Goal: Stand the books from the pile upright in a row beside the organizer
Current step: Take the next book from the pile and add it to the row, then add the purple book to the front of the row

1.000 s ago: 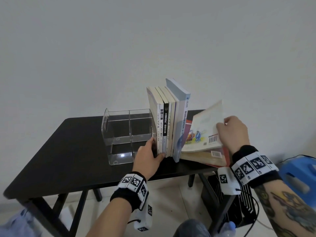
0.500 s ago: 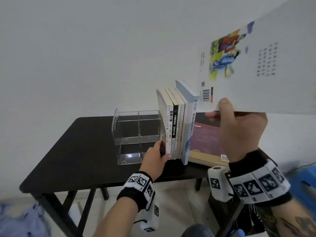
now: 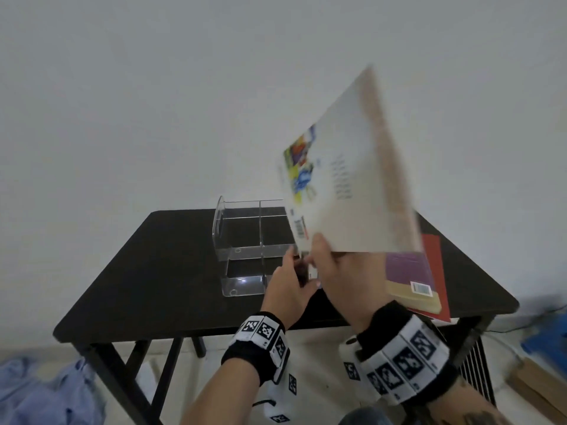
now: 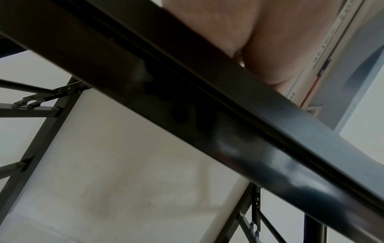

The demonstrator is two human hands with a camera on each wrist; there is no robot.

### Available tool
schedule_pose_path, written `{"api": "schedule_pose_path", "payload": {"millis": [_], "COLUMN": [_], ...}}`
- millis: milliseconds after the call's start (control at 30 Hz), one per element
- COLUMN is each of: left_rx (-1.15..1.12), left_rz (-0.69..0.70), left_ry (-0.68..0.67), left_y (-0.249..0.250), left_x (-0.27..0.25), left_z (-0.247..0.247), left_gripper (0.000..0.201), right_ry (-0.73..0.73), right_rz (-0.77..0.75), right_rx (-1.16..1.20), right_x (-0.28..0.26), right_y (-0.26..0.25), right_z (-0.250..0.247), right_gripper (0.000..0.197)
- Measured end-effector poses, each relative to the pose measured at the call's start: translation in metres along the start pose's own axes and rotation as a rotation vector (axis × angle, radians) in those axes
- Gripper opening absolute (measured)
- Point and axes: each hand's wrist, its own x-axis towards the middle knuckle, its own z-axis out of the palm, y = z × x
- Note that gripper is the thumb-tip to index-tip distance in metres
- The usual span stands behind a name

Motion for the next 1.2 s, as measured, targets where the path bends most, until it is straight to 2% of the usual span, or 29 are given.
{"api": "schedule_pose_path", "payload": {"millis": [33,100,133,200,267,367,500,667,733,767,867,967,1100,1133,1200], "left_rx": [-0.016,-0.124,-0.161,-0.203,-0.242,-0.109,-0.186,-0.241,-0.211,-0.174,-0.057,-0.001,0.007,0.000,-0.018], "left_rz": [0.003,0.008,0.024,0.039,0.099,0.192,0.196,0.157,0.143,0.120,0.076,0.090,0.088,0.084,0.086], "left_ry": [0.034,0.049,0.056,0.112,0.120,0.039,-0.048,-0.092,-0.096,-0.112,-0.137,-0.101,-0.096,-0.096,-0.092], "left_y": [0.000,0.000,0.000,0.005,0.009,0.008,0.004,0.008,0.012,0.015,0.018,0.016,0.013,0.013,0.014], "left_x": [0.000,-0.003,-0.005,-0.009,-0.010,-0.013,-0.018,-0.013,-0.014,-0.014,-0.018,-0.017,-0.017,-0.017,-0.017], "left_z": [0.001,0.002,0.002,-0.001,-0.004,-0.005,-0.011,-0.012,-0.013,-0.014,-0.015,-0.013,-0.012,-0.012,-0.011], "left_gripper": [0.081,0.103,0.104,0.092,0.085,0.076,0.087,0.077,0.063,0.064,0.088,0.091,0.095,0.096,0.094], "right_ry": [0.015,-0.064,-0.100,-0.119,-0.108,-0.086,-0.091,-0.132,-0.092,-0.054,0.053,0.137,0.204,0.213,0.181], "right_rz": [-0.031,-0.008,-0.001,0.009,0.012,0.071,0.113,0.072,0.081,0.087,0.100,0.125,0.233,0.259,0.314], "right_rx": [0.002,-0.084,-0.123,-0.155,-0.189,-0.182,-0.089,-0.071,-0.106,-0.131,-0.173,-0.161,-0.141,-0.160,-0.294], "right_x": [0.002,0.003,0.001,0.001,0.001,0.003,0.000,-0.006,-0.009,-0.011,-0.018,-0.020,-0.007,-0.002,0.011], "right_y": [0.004,0.005,0.007,0.013,0.016,0.018,0.024,0.038,0.046,0.050,0.059,0.066,0.083,0.089,0.107], "right_z": [0.009,0.024,0.031,0.038,0.042,0.046,0.049,0.046,0.043,0.040,0.031,0.018,-0.001,-0.005,-0.010], "right_gripper": [0.025,0.014,0.024,0.037,0.032,0.025,0.025,0.023,0.020,0.017,0.007,0.009,0.007,0.008,0.026]}}
